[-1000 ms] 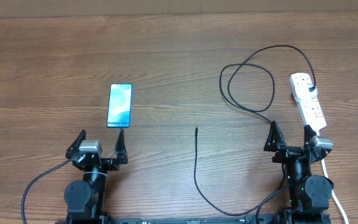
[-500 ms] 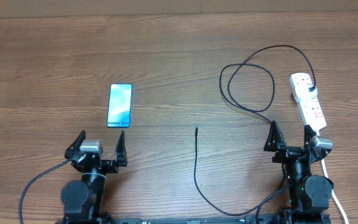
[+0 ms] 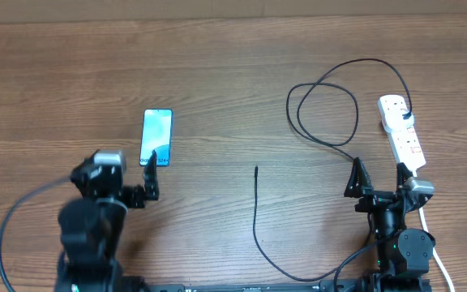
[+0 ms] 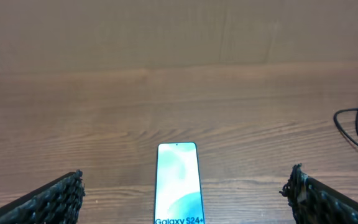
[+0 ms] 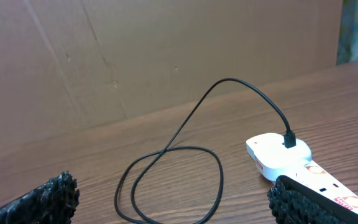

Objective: Plug charger to phone and switch on socket
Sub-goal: 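Move the left gripper forward over the Galaxy phone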

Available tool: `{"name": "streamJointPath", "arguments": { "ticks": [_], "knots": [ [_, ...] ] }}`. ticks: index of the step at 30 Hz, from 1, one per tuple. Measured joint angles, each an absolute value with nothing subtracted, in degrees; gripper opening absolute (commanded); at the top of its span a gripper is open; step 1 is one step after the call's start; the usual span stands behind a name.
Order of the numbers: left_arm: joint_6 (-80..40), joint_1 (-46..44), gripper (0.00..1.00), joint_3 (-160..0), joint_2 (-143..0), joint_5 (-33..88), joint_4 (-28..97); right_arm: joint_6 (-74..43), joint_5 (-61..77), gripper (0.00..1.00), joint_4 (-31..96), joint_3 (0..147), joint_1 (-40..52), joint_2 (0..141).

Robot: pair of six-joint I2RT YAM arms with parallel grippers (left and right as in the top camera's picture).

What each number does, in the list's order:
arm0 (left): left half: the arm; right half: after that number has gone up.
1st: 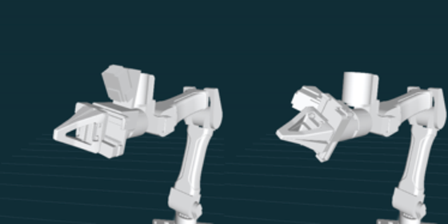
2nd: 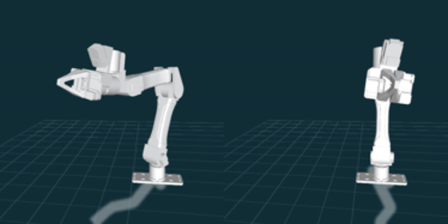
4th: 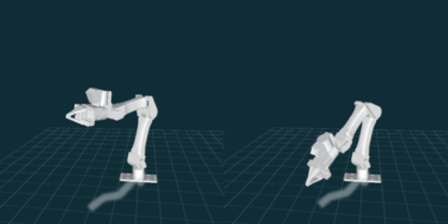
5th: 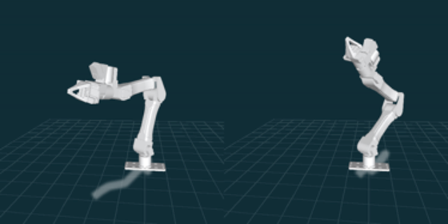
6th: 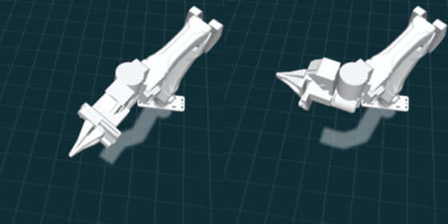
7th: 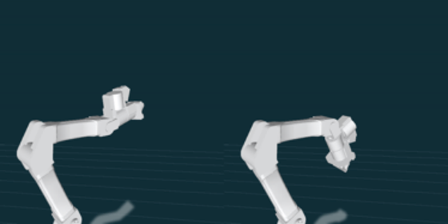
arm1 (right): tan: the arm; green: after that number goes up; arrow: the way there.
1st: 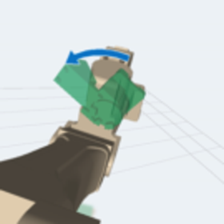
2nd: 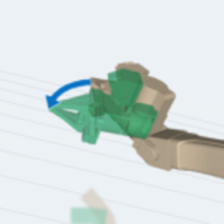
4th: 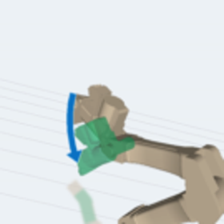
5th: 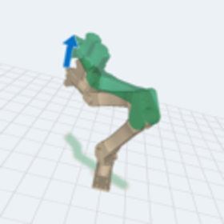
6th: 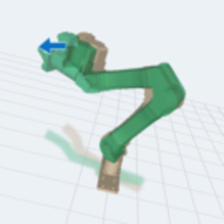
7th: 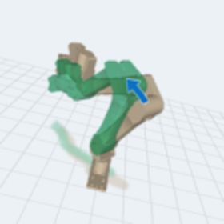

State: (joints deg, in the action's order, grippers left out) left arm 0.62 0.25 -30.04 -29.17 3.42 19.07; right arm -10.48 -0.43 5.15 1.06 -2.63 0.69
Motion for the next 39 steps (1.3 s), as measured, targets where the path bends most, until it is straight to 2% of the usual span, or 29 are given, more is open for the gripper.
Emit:
{"name": "streamJointPath", "arguments": {
  "ticks": [9, 15, 18, 23, 39],
  "knots": [
    [0.64, 0.25, 1.0, -58.96, -58.63, 3.4, 38.74, -10.46, -0.43, 1.0, 5.08, 1.06, -2.63, 0.69],
    [0.64, 0.25, 1.0, -81.95, -78.32, 3.46, 58.96, -10.48, -0.43, 1.0, 5.13, 1.06, -2.63, 0.62],
    [0.64, 0.25, 0.99, -87.7, -83.83, 3.49, 65.82, -10.48, -0.43, 1.0, 5.13, 1.06, -2.63, 0.62],
    [0.64, 0.25, 1.0, -90.32, -89.27, 3.64, 70.52, -10.48, -0.4, 1.0, 5.17, 1.06, -2.63, 0.62],
    [0.62, 0.25, 1.0, -90.39, -94.02, 3.86, 72.03, -10.46, -0.4, 1.0, 5.13, 1.06, -2.63, 0.62]
  ]
}}
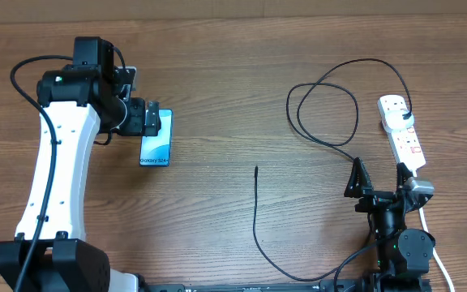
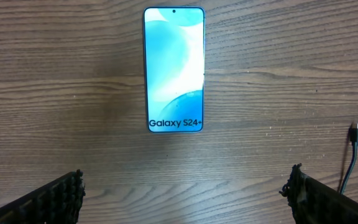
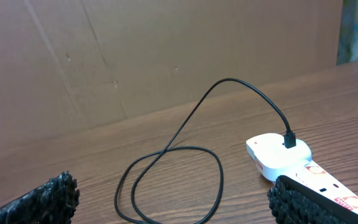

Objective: Plug charger to phone and switch on socket
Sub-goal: 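Move the left gripper forward over the Galaxy phone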

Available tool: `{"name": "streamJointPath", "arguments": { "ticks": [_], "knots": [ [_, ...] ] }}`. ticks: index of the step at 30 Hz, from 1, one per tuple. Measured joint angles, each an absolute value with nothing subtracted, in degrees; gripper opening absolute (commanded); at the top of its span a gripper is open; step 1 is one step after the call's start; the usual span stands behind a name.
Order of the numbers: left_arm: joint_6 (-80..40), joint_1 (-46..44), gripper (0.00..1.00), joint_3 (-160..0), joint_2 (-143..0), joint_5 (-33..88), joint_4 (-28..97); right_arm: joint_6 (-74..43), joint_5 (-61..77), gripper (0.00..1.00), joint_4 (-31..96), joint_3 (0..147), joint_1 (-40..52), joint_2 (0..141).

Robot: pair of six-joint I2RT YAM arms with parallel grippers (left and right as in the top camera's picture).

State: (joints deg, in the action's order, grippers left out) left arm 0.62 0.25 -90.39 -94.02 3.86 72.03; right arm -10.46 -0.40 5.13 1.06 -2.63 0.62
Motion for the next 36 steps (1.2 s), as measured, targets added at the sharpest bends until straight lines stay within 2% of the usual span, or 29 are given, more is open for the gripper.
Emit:
{"name": "streamJointPath", "arguments": {
  "ticks": [11, 26, 36],
  "knots": [
    [0.62, -1.54, 0.99, -90.39, -101.12, 3.86, 72.84, -10.46, -0.43, 1.0, 5.15, 1.06, -2.63, 0.62],
    [0.58, -3.77, 1.0, -90.37, -113.6, 3.11, 66.78, -10.46, -0.4, 1.0, 5.17, 1.06, -2.63, 0.62],
    [-2.46, -3.77, 1.0, -90.37, -114.67, 0.14, 62.96, -10.46, -0.43, 1.0, 5.15, 1.06, -2.63, 0.62]
  ]
}}
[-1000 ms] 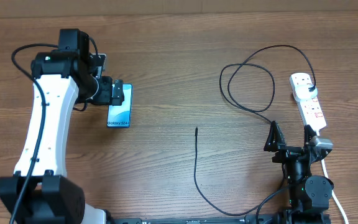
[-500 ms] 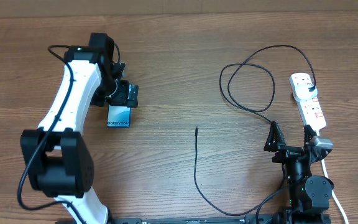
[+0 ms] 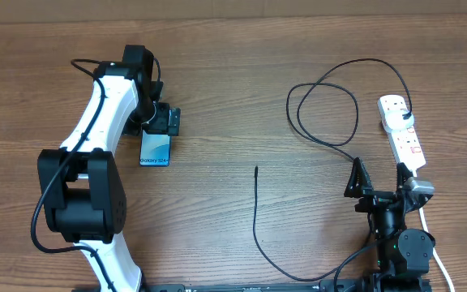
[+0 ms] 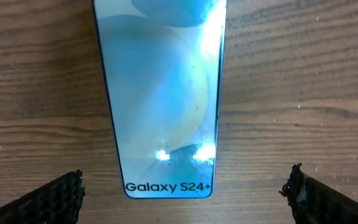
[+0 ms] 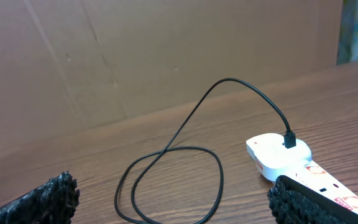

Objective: Plug charger to phone and switch on socket
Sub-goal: 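Move the left gripper forward over the Galaxy phone, then lower the open left gripper down around the phone's bottom edge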

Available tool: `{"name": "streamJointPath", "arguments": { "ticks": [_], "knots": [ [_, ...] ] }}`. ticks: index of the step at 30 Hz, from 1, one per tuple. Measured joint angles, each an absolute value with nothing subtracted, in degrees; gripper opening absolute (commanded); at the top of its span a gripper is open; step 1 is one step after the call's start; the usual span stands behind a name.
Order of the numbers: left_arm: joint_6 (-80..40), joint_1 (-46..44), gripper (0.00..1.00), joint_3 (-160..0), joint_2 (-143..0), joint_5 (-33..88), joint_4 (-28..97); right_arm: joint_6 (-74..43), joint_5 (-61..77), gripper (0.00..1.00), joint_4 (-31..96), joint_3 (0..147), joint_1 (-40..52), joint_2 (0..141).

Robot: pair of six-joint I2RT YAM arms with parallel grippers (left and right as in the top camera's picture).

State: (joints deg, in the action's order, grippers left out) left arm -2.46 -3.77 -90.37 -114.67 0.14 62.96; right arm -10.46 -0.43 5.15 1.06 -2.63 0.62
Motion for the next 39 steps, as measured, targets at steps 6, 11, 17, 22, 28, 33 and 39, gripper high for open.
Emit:
{"name": "streamJointPath", "arguments": {
  "ticks": [6, 11, 17, 22, 28, 33, 39],
  "knots": [
    [-3.05, -3.77, 1.0, -90.37, -115.59, -0.95, 62.26, -10.46, -0.43, 1.0, 5.17, 1.06, -2.63, 0.62],
    [-3.05, -3.77, 1.0, -90.37, -116.18, -1.17, 61.36, -10.48, -0.43, 1.0, 5.15, 1.06, -2.63, 0.62],
    [-3.05, -3.77, 0.99, -90.37, -116.18, -1.17, 60.14, -10.48, -0.43, 1.0, 5.17, 1.06, -2.63, 0.62],
    [-3.05, -3.77, 1.0, -90.37, -116.18, -1.19, 59.48, -10.44, -0.4, 1.0, 5.17, 1.06, -2.63, 0.62],
    [-3.05, -3.64, 1.0, -90.37, -116.18, -2.22, 59.29, -10.44, -0.4, 1.0, 5.15, 1.06, -2.63, 0.62],
    [-3.05, -3.25, 1.0, -90.37, -116.18, -2.44, 59.13, -10.48, -0.43, 1.0, 5.15, 1.06, -2.63, 0.62],
    [-3.05, -3.11, 1.0, -89.1, -116.18, -2.44, 57.45, -10.46, -0.43, 1.0, 5.17, 1.06, -2.63, 0.62]
  ]
}}
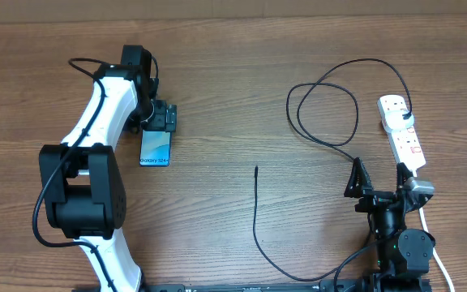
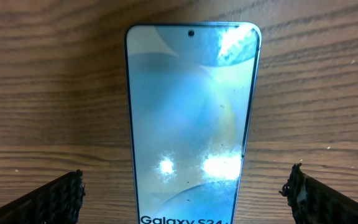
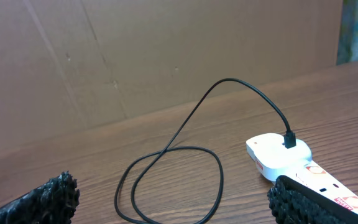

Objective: Plug charger to phone and switch on socket
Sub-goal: 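Lower the open left gripper down around the phone's bottom edge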

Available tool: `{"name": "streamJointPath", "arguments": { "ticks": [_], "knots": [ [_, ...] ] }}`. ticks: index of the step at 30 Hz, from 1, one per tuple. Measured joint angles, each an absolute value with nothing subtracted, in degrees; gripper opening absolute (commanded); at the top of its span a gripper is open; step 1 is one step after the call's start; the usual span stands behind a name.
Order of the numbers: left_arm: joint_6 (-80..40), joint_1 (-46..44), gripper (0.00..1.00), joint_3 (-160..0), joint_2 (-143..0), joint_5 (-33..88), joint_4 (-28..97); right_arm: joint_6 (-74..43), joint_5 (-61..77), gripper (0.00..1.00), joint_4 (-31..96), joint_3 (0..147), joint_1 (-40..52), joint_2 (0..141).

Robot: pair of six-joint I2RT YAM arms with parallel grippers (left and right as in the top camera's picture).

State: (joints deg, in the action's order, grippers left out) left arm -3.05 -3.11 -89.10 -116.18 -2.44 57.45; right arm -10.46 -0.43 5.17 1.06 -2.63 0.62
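Observation:
The phone [image 1: 156, 148] lies face up on the table at the left, screen lit blue. My left gripper [image 1: 160, 118] hangs open over its far end. In the left wrist view the phone [image 2: 191, 124] fills the middle, camera hole at the top. One finger [image 2: 48, 200] stands on each side of it, apart from its edges. The black charger cable [image 1: 324, 104] loops at the right. Its free end [image 1: 256, 169] lies mid-table. The white power strip [image 1: 401, 134] is at the far right. My right gripper [image 1: 377, 172] is open near the front edge, holding nothing.
In the right wrist view the cable loop [image 3: 166, 180] lies ahead on the wood. The cable's plug sits in the power strip [image 3: 278, 152]. A brown cardboard wall [image 3: 166, 56] runs along the table's far edge.
My left gripper has shifted a little towards the phone's far end; its camera now shows the top of the screen instead of the lower part. Phone, cable and right arm are unchanged.
My left gripper first stood open low by the phone's near end. Then it was extended over the phone's far end, looking down from higher. Then it was close above the screen, and now it is over the top end. The right arm stayed still.

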Motion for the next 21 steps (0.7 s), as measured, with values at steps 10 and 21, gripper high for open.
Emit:
{"name": "streamJointPath", "arguments": {
  "ticks": [10, 21],
  "knots": [
    [-3.05, -3.11, 0.99, -87.13, -116.18, -2.44, 55.83, -10.46, -0.4, 1.0, 5.13, 1.06, -2.63, 0.62],
    [-3.05, -3.11, 1.0, -83.96, -116.18, -2.44, 53.47, -10.46, -0.43, 1.0, 5.13, 1.06, -2.63, 0.62]
  ]
}}
